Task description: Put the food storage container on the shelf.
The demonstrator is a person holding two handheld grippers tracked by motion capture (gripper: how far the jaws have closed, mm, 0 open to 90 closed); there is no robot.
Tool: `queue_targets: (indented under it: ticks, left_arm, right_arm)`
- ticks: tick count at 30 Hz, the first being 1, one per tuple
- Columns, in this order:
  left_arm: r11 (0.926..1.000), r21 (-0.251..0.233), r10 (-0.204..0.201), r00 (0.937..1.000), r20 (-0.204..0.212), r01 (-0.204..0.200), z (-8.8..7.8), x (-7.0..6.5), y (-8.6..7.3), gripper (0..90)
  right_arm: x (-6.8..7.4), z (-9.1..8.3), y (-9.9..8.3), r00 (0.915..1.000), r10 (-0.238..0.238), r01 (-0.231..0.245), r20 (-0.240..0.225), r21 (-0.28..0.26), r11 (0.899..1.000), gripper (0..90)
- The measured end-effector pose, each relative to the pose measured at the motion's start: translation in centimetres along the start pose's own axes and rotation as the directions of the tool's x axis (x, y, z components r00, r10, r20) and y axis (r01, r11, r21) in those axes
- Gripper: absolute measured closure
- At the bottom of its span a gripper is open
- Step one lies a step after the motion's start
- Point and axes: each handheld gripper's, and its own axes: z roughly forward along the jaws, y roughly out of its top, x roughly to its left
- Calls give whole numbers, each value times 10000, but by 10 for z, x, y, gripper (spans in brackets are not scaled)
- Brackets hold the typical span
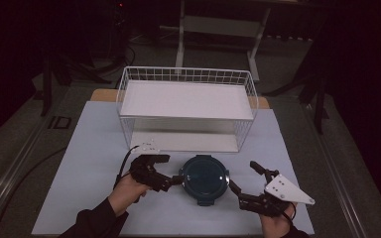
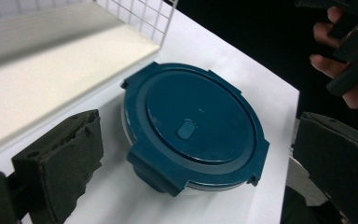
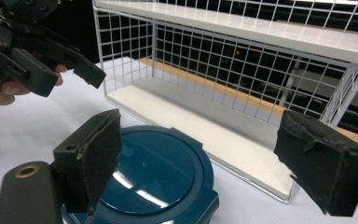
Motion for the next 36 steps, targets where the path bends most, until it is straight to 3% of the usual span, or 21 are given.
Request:
queue_targets:
  ticks: [2,4,7,12,16,18,20,24,26,28,30,36]
  left_arm:
    - [10000,39,-57,10000,33,56,5,3,-2,19]
    - [9995,227,-214,9998,-15,215,11,8,-4,20]
    - [9968,470,-653,9979,31,651,18,18,-7,21]
    - [9836,786,-1607,9867,-253,1622,27,30,-10,45]
    - [9604,1172,-2541,9672,-51,2530,37,37,-15,46]
    - [9400,1513,-3084,9512,-66,3058,42,39,-16,46]
    - [9249,1697,-3465,9380,78,3403,43,41,-17,78]
    - [9004,2147,-3857,9226,-84,3784,46,42,-18,148]
    - [8822,2271,-4199,9074,-172,4125,47,43,-19,170]
    - [8671,2304,-4493,8931,-210,4416,47,46,-20,248]
    - [8554,2241,-4764,8791,-141,4671,46,49,-22,317]
    - [8308,2456,-5234,8511,398,4995,49,51,-24,427]
  right_arm:
    - [0,3,1,9999,-147,147,-33,40,9999,145]
    - [2,4,2,9994,-269,266,236,126,9996,157]
    - [1,5,4,9997,249,-248,-1,194,9995,156]
    - [0,6,6,9995,30,-37,326,196,9998,111]
    - [1,9,3,9985,11,-28,548,318,9995,106]
    - [2,10,2,9992,-14,-6,404,498,9988,101]
    - [3,10,2,9991,-53,34,411,476,9989,102]
    - [5,9,2,9991,-110,90,398,490,9988,102]
    - [5,9,1,9990,-120,98,422,504,9987,102]
    - [5,10,1,9990,-130,106,432,540,9985,102]
    - [6,10,1,9991,-144,123,394,547,9984,102]
    - [6,10,1,9989,-134,108,439,595,9982,102]
